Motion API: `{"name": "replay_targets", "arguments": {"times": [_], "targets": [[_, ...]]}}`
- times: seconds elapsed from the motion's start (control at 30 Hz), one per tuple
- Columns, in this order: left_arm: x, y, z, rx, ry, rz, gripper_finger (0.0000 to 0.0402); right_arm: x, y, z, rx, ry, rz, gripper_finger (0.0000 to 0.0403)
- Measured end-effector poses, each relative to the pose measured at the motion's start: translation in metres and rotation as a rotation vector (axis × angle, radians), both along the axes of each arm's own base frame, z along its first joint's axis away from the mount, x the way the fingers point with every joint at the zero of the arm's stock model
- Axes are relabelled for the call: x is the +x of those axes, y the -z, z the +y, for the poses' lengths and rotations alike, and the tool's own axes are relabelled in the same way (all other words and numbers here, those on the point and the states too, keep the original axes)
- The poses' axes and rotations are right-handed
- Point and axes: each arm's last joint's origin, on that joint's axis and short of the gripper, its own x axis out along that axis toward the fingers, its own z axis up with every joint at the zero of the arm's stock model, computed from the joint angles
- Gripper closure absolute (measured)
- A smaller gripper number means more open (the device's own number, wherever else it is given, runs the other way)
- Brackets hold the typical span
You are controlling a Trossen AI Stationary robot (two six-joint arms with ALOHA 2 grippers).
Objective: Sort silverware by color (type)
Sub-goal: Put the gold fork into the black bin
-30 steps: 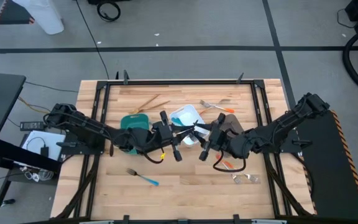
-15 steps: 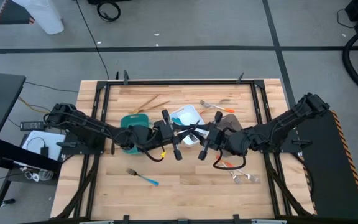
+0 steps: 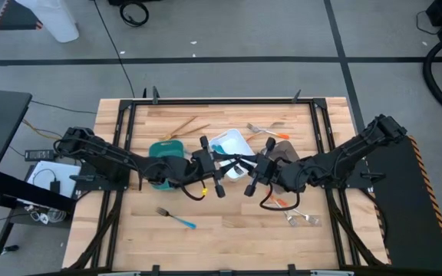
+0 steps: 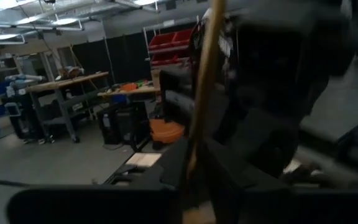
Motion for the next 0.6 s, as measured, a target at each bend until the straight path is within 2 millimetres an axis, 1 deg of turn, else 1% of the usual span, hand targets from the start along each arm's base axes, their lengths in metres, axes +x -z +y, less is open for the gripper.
{"name": "replay_targets", "arguments": {"times": [0.13, 0.23, 0.37, 0.5, 0.6], "targets": [[0.001, 0.003, 0.000, 0.004, -0.013, 0.025, 0.0283, -0.001, 0.002, 0.000, 0.016, 0.008, 0.010, 0.0381], [-0.002, 0.006, -0.002, 0.017, -0.007, 0.084, 0.0258, -0.003, 0.005, -0.001, 0.027, 0.012, 0.038, 0.0380], [-0.009, 0.012, -0.006, 0.002, -0.007, 0.179, 0.0250, -0.010, 0.006, -0.006, 0.064, 0.027, 0.075, 0.0380], [-0.022, 0.008, -0.009, -0.028, 0.008, 0.246, 0.0255, -0.015, 0.014, -0.012, 0.103, 0.033, 0.150, 0.0380], [-0.028, 0.015, -0.015, -0.026, 0.022, 0.329, 0.0258, -0.016, 0.022, -0.021, 0.141, 0.048, 0.224, 0.0380]]}}
